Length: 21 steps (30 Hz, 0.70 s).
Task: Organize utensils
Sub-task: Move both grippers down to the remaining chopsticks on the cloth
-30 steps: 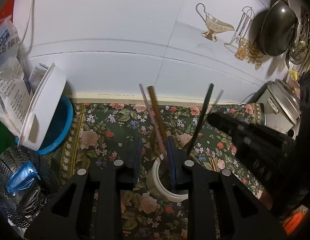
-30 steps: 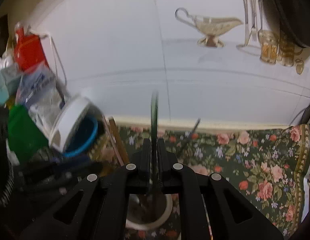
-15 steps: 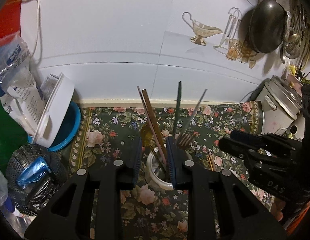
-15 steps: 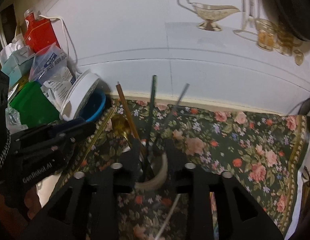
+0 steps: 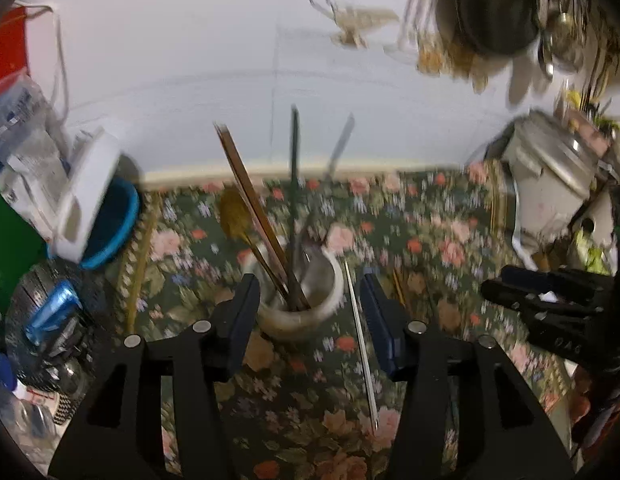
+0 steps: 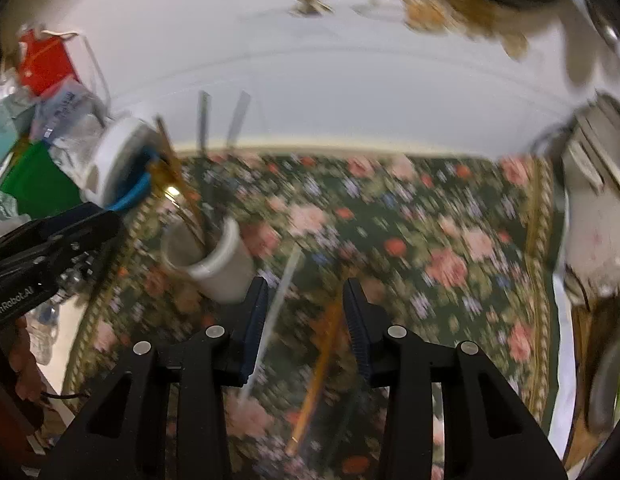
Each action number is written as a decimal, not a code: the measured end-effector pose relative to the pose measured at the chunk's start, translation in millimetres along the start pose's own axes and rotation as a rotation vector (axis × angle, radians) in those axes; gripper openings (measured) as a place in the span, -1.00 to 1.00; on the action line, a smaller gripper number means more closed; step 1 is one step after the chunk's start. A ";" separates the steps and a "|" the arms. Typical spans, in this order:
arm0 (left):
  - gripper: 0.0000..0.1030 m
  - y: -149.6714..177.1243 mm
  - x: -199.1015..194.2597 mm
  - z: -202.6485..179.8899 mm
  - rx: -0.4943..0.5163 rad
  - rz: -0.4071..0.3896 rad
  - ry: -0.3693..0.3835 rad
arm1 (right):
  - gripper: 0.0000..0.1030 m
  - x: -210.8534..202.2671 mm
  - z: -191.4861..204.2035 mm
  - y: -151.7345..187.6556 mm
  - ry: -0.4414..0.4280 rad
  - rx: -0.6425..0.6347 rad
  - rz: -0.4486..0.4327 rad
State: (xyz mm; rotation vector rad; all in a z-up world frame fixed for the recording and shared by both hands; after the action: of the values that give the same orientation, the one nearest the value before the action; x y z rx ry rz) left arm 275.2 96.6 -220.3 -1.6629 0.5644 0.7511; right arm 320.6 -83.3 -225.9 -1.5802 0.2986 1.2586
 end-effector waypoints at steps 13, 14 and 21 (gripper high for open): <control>-0.01 71.3 74.5 -48.3 0.104 0.219 0.035 | -0.31 64.5 -49.8 81.1 0.031 0.118 0.232; -0.01 74.7 78.5 -50.8 0.111 0.231 0.039 | -0.31 69.3 -48.4 83.9 0.012 0.127 0.243; -0.01 87.8 100.8 -66.4 0.127 0.290 0.078 | -0.46 92.8 -43.6 91.8 0.035 0.109 0.262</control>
State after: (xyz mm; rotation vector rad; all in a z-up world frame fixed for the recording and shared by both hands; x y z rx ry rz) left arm 292.6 15.7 -344.4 -1.5151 0.9031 0.8427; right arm 318.3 -122.1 -357.8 -1.5053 0.6026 1.3901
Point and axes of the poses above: each gripper's, at about its wrist camera, not at the fingertips, and x roughly the way its jaws point, z to its left, y to its underside, the point moved 6 cm from there along x, roughly the way its jaws point
